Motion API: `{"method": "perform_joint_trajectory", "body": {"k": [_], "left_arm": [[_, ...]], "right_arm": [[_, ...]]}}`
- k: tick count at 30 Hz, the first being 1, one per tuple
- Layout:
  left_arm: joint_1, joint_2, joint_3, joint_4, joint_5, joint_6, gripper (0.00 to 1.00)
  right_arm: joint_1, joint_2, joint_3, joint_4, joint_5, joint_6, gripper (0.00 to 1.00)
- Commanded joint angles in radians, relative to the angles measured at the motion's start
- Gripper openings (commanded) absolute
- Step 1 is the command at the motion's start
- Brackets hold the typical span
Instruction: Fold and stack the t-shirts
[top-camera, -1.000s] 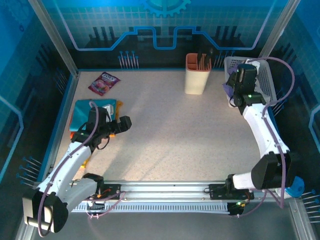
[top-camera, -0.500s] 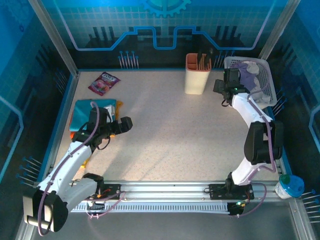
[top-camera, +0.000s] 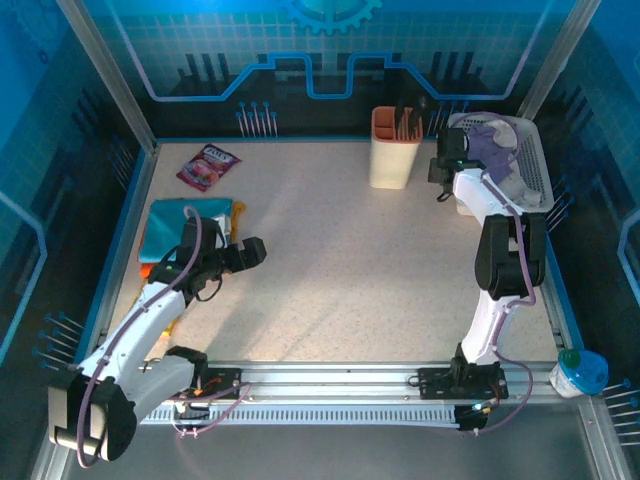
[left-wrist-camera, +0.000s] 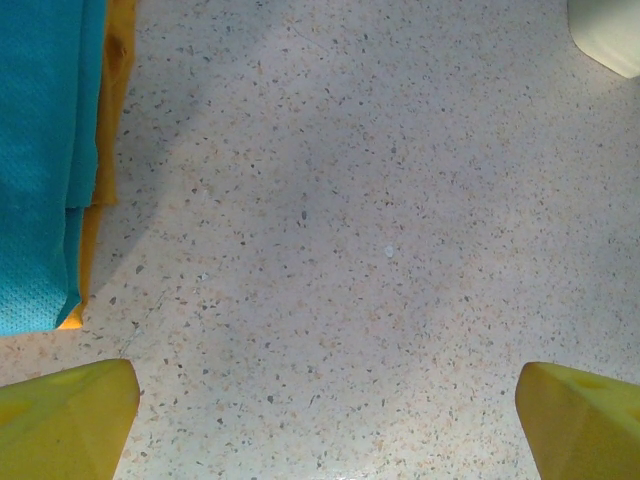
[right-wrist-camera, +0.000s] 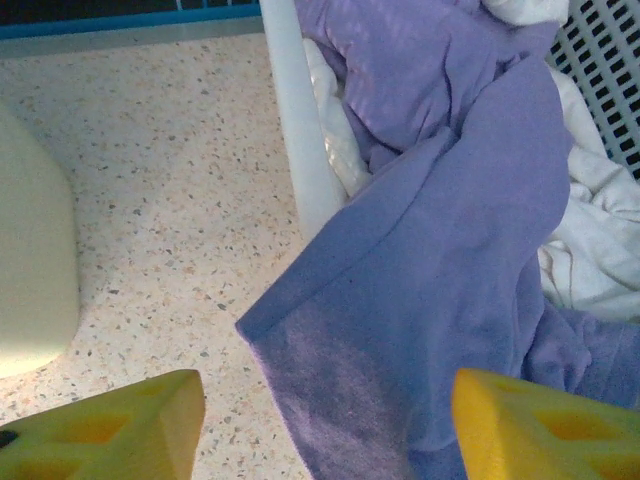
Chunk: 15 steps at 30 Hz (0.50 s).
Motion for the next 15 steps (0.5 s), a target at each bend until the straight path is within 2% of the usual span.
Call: {"method": "perform_joint_trajectory", "body": {"k": [1, 6, 15], "left_arm": [[-0.009, 0.005, -0.008, 0.019, 0.021, -0.009, 0.98], [-0.009, 0.010, -0.013, 0.028, 0.025, -0.011, 0.98], [-0.009, 0.014, -0.008, 0.027, 0.026, -0.011, 0.98]], "right_arm": [[0.016, 0.021, 0.045, -0.029, 0.046, -0.006, 0.64], [0.012, 0.031, 0.052, -0.037, 0.079, -0.006, 0.55], [-0.008, 0.032, 0.047, -0.041, 0.044, 0.015, 0.42]]}}
